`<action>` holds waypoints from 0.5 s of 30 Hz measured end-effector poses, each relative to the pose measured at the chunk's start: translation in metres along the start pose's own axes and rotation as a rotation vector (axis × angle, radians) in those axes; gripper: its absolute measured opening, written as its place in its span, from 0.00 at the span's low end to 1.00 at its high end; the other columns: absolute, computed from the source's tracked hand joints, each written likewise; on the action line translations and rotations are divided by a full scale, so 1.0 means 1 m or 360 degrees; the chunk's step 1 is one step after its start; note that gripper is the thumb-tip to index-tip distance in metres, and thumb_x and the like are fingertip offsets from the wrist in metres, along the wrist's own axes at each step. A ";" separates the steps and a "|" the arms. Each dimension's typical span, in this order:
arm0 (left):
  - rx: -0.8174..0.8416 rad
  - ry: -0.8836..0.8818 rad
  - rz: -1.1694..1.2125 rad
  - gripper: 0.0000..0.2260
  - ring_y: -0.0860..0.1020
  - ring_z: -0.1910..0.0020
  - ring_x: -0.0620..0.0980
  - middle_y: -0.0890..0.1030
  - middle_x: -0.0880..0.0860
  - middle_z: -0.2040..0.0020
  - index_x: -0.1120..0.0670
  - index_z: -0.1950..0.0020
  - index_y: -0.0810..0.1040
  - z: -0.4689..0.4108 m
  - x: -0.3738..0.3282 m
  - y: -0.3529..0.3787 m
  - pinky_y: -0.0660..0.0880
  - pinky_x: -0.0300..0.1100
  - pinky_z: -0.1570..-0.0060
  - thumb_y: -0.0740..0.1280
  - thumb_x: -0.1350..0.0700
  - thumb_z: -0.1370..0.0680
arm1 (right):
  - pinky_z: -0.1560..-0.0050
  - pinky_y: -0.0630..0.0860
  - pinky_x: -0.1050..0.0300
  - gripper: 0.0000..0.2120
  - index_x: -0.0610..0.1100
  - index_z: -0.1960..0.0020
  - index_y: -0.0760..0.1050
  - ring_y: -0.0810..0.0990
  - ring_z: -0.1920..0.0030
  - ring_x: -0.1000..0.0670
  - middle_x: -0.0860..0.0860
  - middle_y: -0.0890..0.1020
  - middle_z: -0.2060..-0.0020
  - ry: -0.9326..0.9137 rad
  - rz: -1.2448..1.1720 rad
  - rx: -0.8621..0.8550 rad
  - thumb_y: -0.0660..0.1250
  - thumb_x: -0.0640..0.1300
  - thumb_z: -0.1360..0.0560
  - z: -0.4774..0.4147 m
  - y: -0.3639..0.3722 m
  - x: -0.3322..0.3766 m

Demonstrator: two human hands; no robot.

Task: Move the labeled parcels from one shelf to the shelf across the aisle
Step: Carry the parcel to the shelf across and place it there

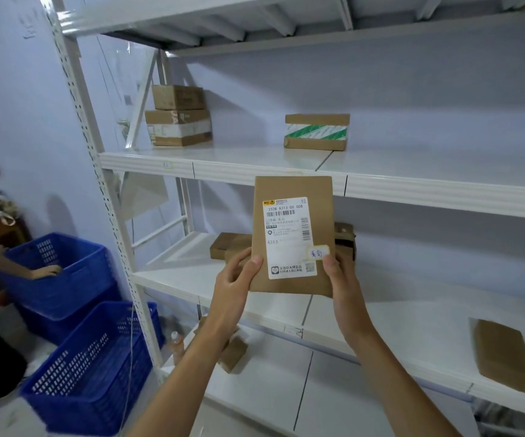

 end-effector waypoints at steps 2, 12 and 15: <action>0.0004 0.0023 0.0043 0.26 0.87 0.47 0.47 0.88 0.48 0.45 0.48 0.31 0.79 -0.007 0.000 -0.011 0.83 0.45 0.45 0.67 0.37 0.26 | 0.48 0.81 0.66 0.19 0.50 0.34 0.75 0.86 0.44 0.58 0.63 0.87 0.47 -0.0028 0.0018 -0.0011 0.64 0.57 0.22 -0.006 0.011 -0.004; 0.0165 0.0144 0.0092 0.31 0.86 0.43 0.52 0.88 0.52 0.44 0.51 0.33 0.81 -0.097 -0.030 -0.077 0.82 0.51 0.41 0.70 0.34 0.30 | 0.52 0.81 0.65 0.22 0.54 0.34 0.75 0.85 0.45 0.58 0.56 0.87 0.45 -0.0117 0.0199 -0.0182 0.64 0.64 0.23 -0.061 0.090 0.015; 0.0258 0.0188 0.0096 0.25 0.85 0.43 0.54 0.88 0.53 0.44 0.50 0.34 0.82 -0.127 -0.043 -0.095 0.82 0.45 0.46 0.72 0.38 0.26 | 0.54 0.75 0.75 0.23 0.49 0.31 0.73 0.82 0.50 0.69 0.60 0.84 0.45 -0.0206 0.0235 -0.0229 0.61 0.60 0.21 -0.076 0.114 0.028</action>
Point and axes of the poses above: each hand's wrist, its own z-axis away from the middle knuckle, its own y-axis out of the palm, x = y × z, the point moved 3 cm from there along -z, towards the middle knuckle
